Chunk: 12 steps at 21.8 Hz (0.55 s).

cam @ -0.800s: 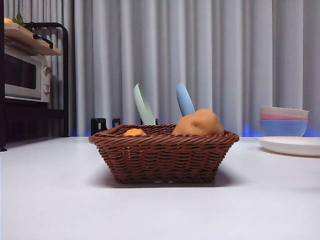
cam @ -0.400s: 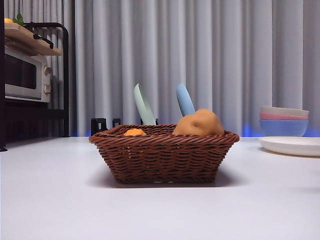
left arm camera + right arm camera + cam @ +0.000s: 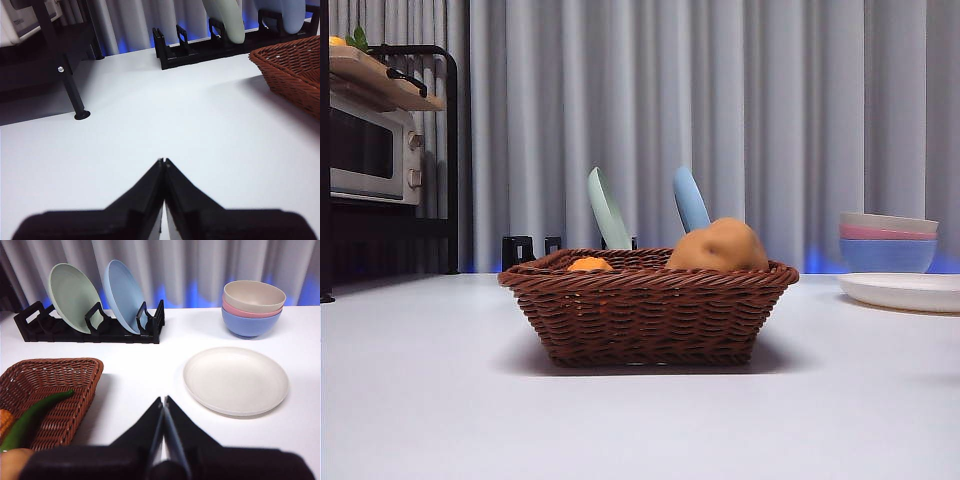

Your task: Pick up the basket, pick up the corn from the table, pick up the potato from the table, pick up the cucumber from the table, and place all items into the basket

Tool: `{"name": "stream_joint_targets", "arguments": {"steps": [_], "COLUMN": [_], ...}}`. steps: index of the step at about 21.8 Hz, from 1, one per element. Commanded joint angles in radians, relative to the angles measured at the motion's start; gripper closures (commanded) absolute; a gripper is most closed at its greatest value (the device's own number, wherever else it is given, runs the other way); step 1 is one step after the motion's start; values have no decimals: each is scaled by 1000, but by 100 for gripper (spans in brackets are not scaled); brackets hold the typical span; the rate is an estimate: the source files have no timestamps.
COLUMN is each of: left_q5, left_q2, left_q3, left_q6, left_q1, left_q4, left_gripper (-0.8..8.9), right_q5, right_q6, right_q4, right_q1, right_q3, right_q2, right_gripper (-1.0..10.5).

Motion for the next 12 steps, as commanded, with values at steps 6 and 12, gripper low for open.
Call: {"name": "stream_joint_targets", "arguments": {"steps": [6, 12], "left_q5": [-2, -2], "left_q2": [-1, -1], "left_q3": [-14, -14], "left_q6": [12, 12], "left_q1": [2, 3], "left_q4": [2, 2], "left_gripper": [816, 816], "right_q5": [3, 90], "right_q6": [6, -207], "right_q4": [3, -4], "right_q1": [2, 1], "right_q3": [-5, -5], "right_q2": [-2, -3], "right_gripper": [963, 963]}}
